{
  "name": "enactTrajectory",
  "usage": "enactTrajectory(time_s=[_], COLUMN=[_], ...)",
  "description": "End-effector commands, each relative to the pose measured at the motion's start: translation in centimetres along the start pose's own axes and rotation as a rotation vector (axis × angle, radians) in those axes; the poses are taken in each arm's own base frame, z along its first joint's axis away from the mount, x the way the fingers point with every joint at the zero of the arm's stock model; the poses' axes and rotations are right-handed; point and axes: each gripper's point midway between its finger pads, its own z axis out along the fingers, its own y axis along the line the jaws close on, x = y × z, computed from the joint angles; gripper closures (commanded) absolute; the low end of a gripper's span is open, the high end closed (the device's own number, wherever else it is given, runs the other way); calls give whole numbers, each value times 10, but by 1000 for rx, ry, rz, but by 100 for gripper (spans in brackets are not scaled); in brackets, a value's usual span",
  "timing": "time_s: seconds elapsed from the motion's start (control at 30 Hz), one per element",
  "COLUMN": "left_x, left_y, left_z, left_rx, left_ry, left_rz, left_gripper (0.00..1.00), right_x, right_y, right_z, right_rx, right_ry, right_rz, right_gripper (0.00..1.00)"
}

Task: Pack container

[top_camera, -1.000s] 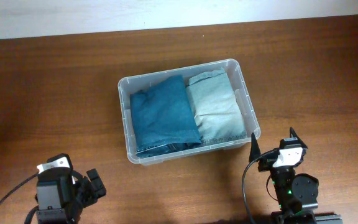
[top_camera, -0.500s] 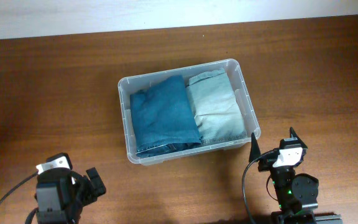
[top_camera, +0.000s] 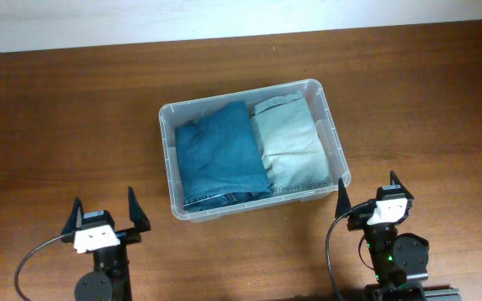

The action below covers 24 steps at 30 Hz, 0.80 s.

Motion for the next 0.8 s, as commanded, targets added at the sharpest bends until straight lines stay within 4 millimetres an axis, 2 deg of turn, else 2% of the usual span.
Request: enactTrajectory(time_s=[0.0, 0.03, 0.17, 0.77], left_x=[29, 35, 38, 38], left_y=[-12, -13, -26, -26], left_z=[0, 0, -2, -2], left_rx=[70, 75, 152, 152], left_ry=[65, 91, 97, 98], left_rz=[120, 124, 121, 121], left_gripper=[1, 1, 1, 1], right_x=[3, 2, 3, 2], right_y=[-3, -3, -3, -3], right_z=[0, 0, 0, 0], right_rx=[13, 13, 13, 13], right_ry=[6, 5, 6, 5], right_rz=[1, 1, 1, 1], right_gripper=[2, 2, 2, 2])
